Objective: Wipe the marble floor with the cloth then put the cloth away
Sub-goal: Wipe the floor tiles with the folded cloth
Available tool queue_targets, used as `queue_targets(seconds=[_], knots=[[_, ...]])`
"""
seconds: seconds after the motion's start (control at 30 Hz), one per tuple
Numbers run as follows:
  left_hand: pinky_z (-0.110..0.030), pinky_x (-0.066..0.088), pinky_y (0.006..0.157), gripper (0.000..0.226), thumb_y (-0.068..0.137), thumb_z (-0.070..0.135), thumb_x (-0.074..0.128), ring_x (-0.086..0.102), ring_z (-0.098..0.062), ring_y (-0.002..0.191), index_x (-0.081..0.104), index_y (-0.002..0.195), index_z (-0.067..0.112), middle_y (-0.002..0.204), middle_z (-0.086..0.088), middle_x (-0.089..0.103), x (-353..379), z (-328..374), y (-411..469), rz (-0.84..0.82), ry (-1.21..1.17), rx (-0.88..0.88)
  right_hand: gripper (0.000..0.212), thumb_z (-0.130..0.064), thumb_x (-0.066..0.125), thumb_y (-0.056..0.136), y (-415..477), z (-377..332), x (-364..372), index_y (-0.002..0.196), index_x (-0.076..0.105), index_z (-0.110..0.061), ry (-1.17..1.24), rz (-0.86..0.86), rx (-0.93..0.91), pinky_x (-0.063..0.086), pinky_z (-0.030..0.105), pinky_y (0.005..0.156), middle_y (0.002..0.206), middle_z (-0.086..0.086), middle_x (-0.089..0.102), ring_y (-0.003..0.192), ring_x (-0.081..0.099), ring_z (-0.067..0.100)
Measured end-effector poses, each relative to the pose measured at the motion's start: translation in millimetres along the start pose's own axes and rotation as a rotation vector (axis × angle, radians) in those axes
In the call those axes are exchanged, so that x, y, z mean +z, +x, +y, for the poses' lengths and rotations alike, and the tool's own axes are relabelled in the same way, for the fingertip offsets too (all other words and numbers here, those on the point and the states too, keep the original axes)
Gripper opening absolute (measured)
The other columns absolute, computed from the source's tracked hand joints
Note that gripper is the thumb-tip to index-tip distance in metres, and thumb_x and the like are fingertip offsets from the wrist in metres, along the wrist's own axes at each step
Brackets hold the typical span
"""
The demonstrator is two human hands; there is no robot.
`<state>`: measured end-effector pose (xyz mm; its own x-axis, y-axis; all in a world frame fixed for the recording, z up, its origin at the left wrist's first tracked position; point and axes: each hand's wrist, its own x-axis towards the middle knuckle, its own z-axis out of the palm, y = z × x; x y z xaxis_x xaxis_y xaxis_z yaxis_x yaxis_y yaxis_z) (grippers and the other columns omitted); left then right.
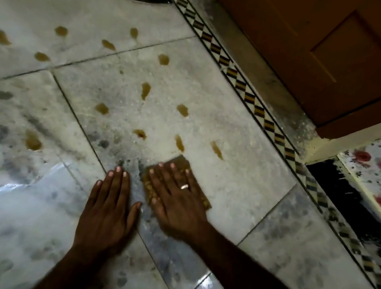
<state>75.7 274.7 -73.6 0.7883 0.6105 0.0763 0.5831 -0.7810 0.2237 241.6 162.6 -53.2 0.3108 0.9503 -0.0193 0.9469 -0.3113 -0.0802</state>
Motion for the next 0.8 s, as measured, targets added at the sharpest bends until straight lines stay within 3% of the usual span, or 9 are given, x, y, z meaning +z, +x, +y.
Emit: queue_targets(seconds=[0.2, 0.3, 0.43, 0.6, 0.7, 0.8], knots=[[-0.051, 0.023, 0.124, 0.074, 0.099, 0.046, 0.035, 0.025, -0.034, 0.154, 0.031, 0.154, -0.003, 0.165, -0.021, 0.026, -1, 1, 0, -0.013, -0.040, -0.014, 0.057, -0.042, 0.017, 0.110, 81, 62, -10, 0.164, 0.025, -0.025, -0.093, -0.036, 0.075, 0.004, 0.054, 0.128, 0.168, 0.005, 0.032, 0.158, 0.023, 0.029], [-0.050, 0.021, 0.124, 0.074, 0.099, 0.047, 0.034, 0.026, -0.032, 0.153, 0.032, 0.154, -0.003, 0.165, -0.020, 0.026, -1, 0, 0, -0.025, -0.043, -0.017, 0.057, -0.044, 0.017, 0.110, 91, 94, -17, 0.162, 0.030, -0.027, -0.098, -0.016, 0.262, 0.011, 0.055, 0.126, 0.166, 0.004, 0.038, 0.156, 0.027, 0.030], [-0.050, 0.024, 0.123, 0.074, 0.099, 0.046, 0.035, 0.029, -0.032, 0.152, 0.033, 0.154, -0.003, 0.164, -0.020, 0.028, -1, -1, 0, -0.025, -0.046, -0.013, 0.057, -0.031, 0.035, 0.107, 61, 123, -17, 0.162, 0.030, -0.019, -0.156, 0.002, 0.384, 0.024, 0.063, 0.121, 0.163, 0.013, 0.042, 0.152, 0.034, 0.038], [-0.051, 0.026, 0.122, 0.073, 0.099, 0.046, 0.037, 0.031, -0.033, 0.151, 0.034, 0.154, -0.003, 0.164, -0.020, 0.029, -1, -1, -1, -0.025, -0.053, -0.005, 0.062, -0.041, 0.006, 0.108, -1, 126, -2, 0.166, 0.008, -0.019, -0.165, -0.095, 0.621, 0.009, 0.057, 0.126, 0.172, 0.010, 0.022, 0.159, 0.016, 0.031], [-0.050, 0.025, 0.122, 0.074, 0.098, 0.047, 0.035, 0.031, -0.033, 0.151, 0.034, 0.154, -0.002, 0.164, -0.020, 0.030, 0, -1, 0, -0.041, -0.058, -0.016, 0.063, -0.036, 0.004, 0.108, -44, 104, 2, 0.165, 0.011, -0.011, -0.183, -0.117, 0.638, 0.009, 0.059, 0.125, 0.171, 0.016, 0.020, 0.159, 0.015, 0.036], [-0.048, 0.022, 0.122, 0.074, 0.099, 0.047, 0.033, 0.032, -0.034, 0.150, 0.035, 0.153, -0.003, 0.163, -0.021, 0.030, -1, 1, 0, -0.062, -0.065, -0.011, 0.065, -0.038, 0.015, 0.105, -72, 76, -2, 0.163, 0.023, -0.008, -0.102, -0.110, 0.717, 0.023, 0.063, 0.121, 0.168, 0.019, 0.026, 0.156, 0.026, 0.038]])
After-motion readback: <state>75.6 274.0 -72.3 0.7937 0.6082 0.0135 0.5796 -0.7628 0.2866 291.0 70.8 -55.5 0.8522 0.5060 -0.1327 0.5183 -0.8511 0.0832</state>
